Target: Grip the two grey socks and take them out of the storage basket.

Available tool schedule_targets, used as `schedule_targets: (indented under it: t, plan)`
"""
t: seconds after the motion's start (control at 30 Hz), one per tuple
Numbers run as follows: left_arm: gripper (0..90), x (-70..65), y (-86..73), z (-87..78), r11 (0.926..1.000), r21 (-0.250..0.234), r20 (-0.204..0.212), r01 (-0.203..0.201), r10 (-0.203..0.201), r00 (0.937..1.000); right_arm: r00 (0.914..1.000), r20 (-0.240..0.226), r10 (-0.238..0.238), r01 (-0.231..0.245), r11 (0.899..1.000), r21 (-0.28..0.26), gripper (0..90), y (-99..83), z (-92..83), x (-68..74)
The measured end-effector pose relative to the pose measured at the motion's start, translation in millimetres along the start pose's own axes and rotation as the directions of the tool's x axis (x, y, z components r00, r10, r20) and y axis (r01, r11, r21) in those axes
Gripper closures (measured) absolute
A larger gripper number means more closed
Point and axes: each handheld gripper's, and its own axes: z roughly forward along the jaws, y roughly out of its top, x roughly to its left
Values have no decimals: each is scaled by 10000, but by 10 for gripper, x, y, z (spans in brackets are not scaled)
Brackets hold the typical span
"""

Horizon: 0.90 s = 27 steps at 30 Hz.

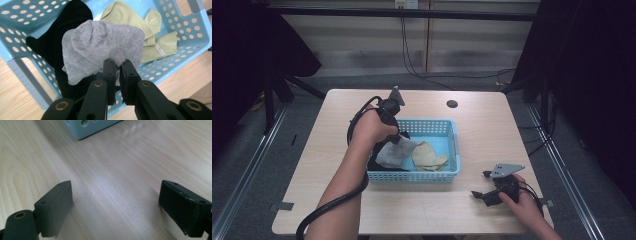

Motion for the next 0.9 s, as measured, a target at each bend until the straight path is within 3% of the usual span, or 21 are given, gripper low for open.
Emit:
schedule_targets:
  t: [0.57,0.9]
  plan:
    - [837,104,-15,-305,9997,-62,-212,230,-232,9995,10000,4,-3,3,10000,0,117,0,0,0]
    - [836,259,-105,-510,9982,-169,-423,578,-585,9974,10000,13,-3,3,10000,10,117,0,-1,0]
